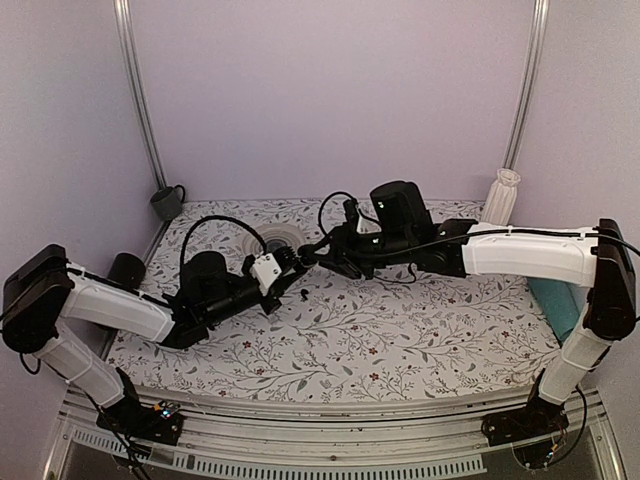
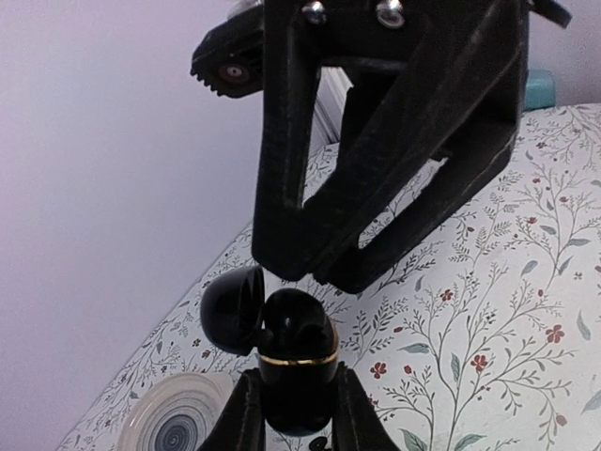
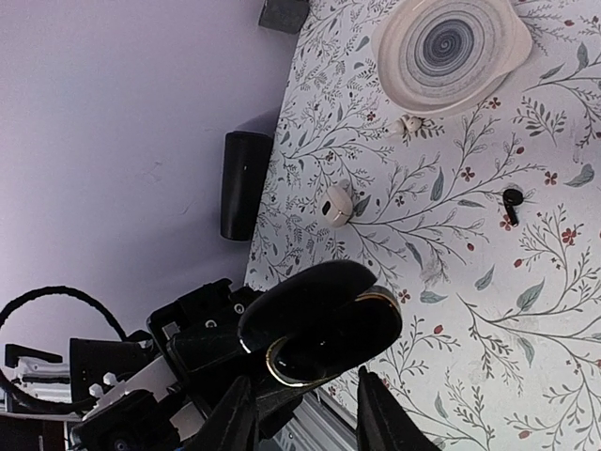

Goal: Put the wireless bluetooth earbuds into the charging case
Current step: Pick up the right earbud from the center of the board.

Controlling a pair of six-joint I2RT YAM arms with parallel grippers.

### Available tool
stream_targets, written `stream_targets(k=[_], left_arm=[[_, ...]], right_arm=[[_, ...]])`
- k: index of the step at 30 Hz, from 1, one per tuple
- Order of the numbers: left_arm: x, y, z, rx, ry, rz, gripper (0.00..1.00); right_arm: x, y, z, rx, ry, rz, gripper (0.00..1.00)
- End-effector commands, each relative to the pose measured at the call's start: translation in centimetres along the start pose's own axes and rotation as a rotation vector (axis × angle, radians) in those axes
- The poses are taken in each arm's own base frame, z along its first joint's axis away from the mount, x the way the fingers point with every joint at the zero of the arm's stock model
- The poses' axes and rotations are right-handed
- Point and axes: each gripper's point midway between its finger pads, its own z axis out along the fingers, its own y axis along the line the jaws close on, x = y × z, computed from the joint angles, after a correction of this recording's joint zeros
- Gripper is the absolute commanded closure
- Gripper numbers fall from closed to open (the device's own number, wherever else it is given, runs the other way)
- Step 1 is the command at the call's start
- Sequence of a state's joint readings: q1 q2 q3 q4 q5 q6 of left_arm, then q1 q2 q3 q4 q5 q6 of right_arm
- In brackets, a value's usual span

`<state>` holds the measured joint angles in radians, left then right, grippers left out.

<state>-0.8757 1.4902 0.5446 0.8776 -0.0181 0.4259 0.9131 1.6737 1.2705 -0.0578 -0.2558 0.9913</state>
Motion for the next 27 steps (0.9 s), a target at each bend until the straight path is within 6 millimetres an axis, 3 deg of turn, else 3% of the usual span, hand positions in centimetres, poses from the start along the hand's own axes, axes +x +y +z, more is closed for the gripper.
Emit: stream_targets(k=[1,14,27], left_arm=[[-1.8,0.1,0.7,-0.022,-0.049,0.048,1.00],[-2.1,-0.5,0.7,-0.014,-0.070,0.072,1.00],[-1.7,-2.4,0.8,-0.035,-0.059,0.206,1.00]], right_arm=[[0.2,0.5,0.6,-0.043,0.026,0.027,0.64],[0.0,-0.1,1.0,-0.031,0.028,0.068,0.66],[0.1,-0.6,1.7,-0.015,0.051,0.137,0.69]])
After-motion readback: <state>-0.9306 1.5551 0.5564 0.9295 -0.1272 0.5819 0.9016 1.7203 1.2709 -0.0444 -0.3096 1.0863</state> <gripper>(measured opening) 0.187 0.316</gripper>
